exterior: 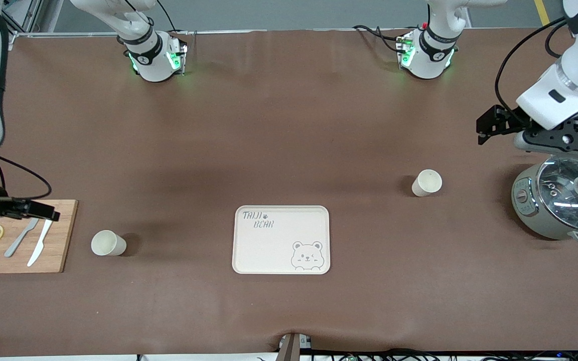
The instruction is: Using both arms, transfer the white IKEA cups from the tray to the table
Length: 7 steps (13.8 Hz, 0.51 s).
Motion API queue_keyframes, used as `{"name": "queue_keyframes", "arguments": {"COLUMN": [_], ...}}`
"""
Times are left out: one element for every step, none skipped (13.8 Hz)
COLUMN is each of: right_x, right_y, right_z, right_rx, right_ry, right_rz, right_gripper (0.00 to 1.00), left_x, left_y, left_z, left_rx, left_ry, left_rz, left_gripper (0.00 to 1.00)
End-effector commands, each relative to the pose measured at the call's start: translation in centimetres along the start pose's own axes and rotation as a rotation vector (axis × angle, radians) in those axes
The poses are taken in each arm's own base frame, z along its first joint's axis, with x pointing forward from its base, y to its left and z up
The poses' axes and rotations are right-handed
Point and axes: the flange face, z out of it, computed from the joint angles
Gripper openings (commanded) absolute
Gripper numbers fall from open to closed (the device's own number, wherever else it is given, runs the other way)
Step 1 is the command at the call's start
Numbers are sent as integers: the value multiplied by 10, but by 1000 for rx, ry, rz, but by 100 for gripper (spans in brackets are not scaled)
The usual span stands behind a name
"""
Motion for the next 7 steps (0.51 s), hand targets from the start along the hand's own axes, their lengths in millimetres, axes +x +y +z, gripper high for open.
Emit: {"name": "queue_keyframes", "arguments": {"right_x": [-24, -29, -32, -38, -45, -52, -58], "right_y": [-5, -5, -7, -7, -10, -13, -14], "right_z": [-33, -43, -53, -66, -76, -87, -99], "right_rx": [8, 6, 6, 5, 8, 7, 8], "right_ry": [-12, 0, 15, 33, 42, 49, 63], "right_rz": [12, 21, 42, 63, 63, 57, 54], "right_gripper": [100, 100, 100, 100, 100, 100, 100], "left_x": [-6, -5, -4, -3, -1, 1, 2], "left_y": [1, -1, -3, -3, -3, -4, -7], "left_z": [6, 6, 9, 9, 9, 10, 5], "left_rx": [-25, -25, -24, -26, -27, -27, -27], "left_ry": [-14, -16, -19, -19, -14, -11, 4], "left_rz": [17, 14, 8, 6, 7, 4, 4], "left_gripper": [100, 100, 100, 100, 100, 100, 100]}}
